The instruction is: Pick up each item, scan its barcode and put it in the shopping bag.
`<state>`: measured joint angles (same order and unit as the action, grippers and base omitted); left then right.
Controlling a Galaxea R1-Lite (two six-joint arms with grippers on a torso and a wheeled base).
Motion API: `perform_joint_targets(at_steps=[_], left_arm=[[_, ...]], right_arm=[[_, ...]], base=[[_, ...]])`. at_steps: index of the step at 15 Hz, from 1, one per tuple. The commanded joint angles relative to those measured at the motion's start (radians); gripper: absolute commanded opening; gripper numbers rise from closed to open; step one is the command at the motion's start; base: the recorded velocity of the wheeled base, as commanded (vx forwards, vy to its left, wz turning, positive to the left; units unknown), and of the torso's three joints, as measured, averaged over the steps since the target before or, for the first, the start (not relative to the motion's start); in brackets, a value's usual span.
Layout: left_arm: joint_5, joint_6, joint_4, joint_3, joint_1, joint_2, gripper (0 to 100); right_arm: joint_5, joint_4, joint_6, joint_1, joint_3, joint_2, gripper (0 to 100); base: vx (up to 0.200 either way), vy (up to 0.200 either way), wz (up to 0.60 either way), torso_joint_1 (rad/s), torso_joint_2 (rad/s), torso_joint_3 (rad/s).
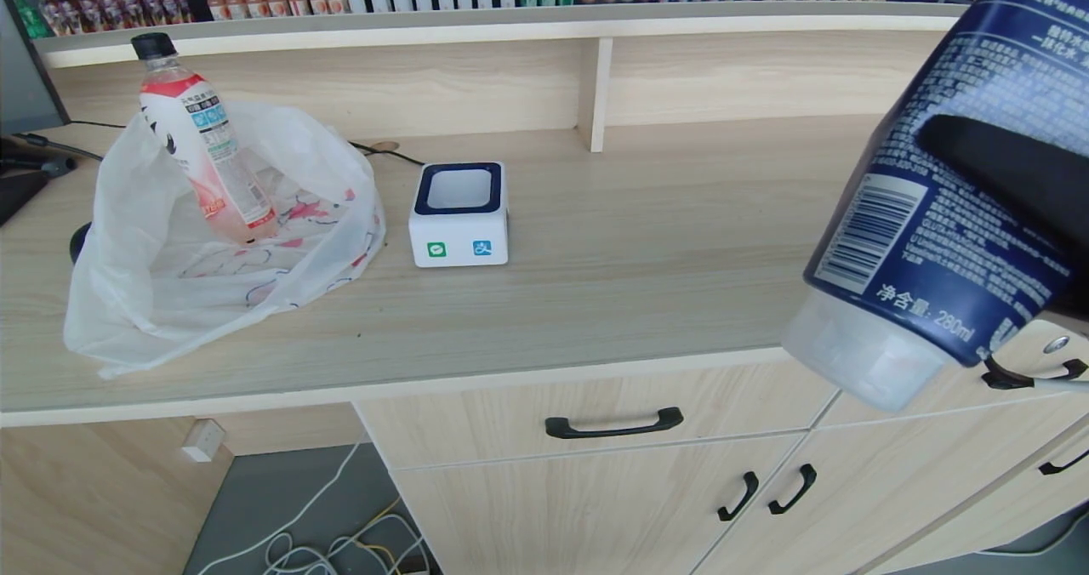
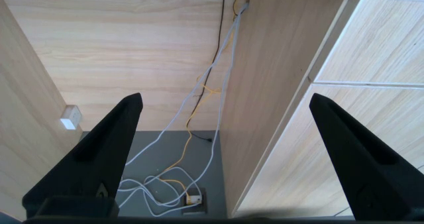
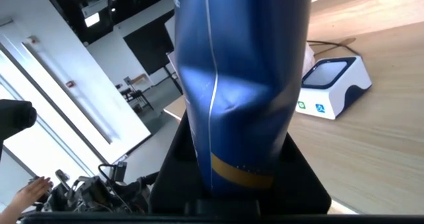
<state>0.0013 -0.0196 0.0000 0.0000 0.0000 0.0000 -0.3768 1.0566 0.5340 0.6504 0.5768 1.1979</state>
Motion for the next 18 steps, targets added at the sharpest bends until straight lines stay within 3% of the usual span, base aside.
perform_joint_targets(at_steps=[1, 4, 9, 11, 14, 18], left_arm=[[0.000, 0.000, 0.000, 0.000, 0.000, 0.002, 100], [0.000, 0.000, 0.000, 0.000, 0.000, 0.000, 100], [0.000, 0.000, 0.000, 0.000, 0.000, 0.000, 100], [0.000, 0.000, 0.000, 0.000, 0.000, 0.000, 100], [0.000, 0.000, 0.000, 0.000, 0.000, 0.000, 100], [0.000, 0.000, 0.000, 0.000, 0.000, 0.002, 100]], right_arm=[[0.001, 0.000, -0.014, -0.005, -0.002, 0.011, 0], [0.013, -0.001, -0.108, -0.014, 0.003, 0.040, 0], [0.253, -0.010, -0.316, -0.012, 0.051, 0.095, 0], [0.297, -0.017, -0.428, -0.012, 0.055, 0.108, 0], [0.441, -0.020, -0.513, -0.011, 0.057, 0.123, 0], [0.526, -0.020, -0.565, -0.032, 0.106, 0.144, 0]], base=[[0.000, 0.000, 0.00, 0.000, 0.00, 0.000], [0.000, 0.000, 0.00, 0.000, 0.00, 0.000], [0.000, 0.000, 0.00, 0.000, 0.00, 0.000], [0.000, 0.000, 0.00, 0.000, 0.00, 0.000], [0.000, 0.000, 0.00, 0.000, 0.00, 0.000], [0.000, 0.000, 0.00, 0.000, 0.00, 0.000]])
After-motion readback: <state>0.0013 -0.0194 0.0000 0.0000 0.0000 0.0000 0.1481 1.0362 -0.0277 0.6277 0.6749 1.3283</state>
